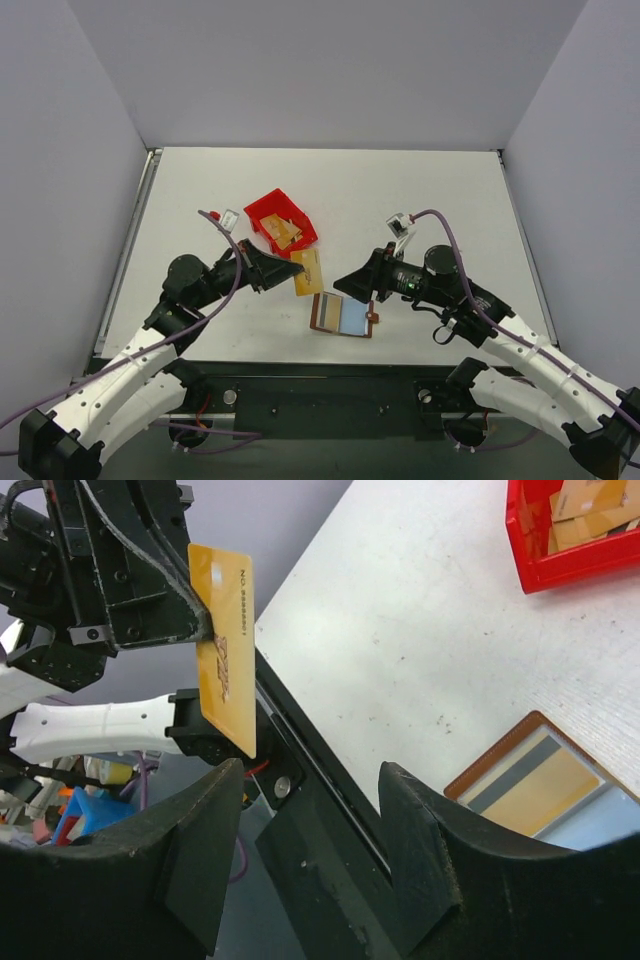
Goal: Put the credit cards into the card holder
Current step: Insert the credit card into the card holder.
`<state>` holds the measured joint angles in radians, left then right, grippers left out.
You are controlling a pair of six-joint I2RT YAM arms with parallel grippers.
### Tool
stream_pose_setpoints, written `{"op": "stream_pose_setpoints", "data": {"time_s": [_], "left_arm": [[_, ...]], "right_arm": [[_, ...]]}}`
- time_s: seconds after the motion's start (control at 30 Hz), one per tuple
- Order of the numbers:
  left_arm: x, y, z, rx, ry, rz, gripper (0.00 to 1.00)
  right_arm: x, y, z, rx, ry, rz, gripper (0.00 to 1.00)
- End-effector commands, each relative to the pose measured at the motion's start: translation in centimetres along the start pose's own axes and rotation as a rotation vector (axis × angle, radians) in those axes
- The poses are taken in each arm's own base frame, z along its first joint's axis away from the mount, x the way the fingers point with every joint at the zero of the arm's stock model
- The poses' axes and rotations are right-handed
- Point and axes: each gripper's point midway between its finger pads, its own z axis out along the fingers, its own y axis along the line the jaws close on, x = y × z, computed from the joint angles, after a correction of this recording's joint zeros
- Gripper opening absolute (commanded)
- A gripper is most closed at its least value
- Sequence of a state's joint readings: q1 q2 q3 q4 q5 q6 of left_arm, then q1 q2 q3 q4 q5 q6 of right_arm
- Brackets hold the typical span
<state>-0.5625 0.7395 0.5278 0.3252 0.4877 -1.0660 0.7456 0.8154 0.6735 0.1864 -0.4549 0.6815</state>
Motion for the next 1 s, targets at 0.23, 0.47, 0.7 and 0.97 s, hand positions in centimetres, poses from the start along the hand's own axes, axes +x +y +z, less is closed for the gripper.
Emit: {"op": "stream_pose_setpoints", "data": {"time_s": [0.23,0.47,0.7,0.97], "left_arm": [[2.5,-1.4,1.4,0.082,0.109,0.038,0.00],[2.7,-1.7,1.9,0.103,0.114,0.038,0.00],[2.5,-2.0,2.5,0.128,0.116,0.028,0.00],[2.5,-2.5,2.6,0.155,0.113,0.023,0.00]], "right_arm": [[-0.7,2.2,-0.2,-0.110,0.001,-0.040,0.52],[-0.4,2.7,0.1,-0.146,0.021,-0.023,0.51],[-0.3,3.0,0.5,-0.175,0.024,-0.006,0.49],[-0.3,3.1,0.9,-0.193,0.023,0.010,0.44]]}}
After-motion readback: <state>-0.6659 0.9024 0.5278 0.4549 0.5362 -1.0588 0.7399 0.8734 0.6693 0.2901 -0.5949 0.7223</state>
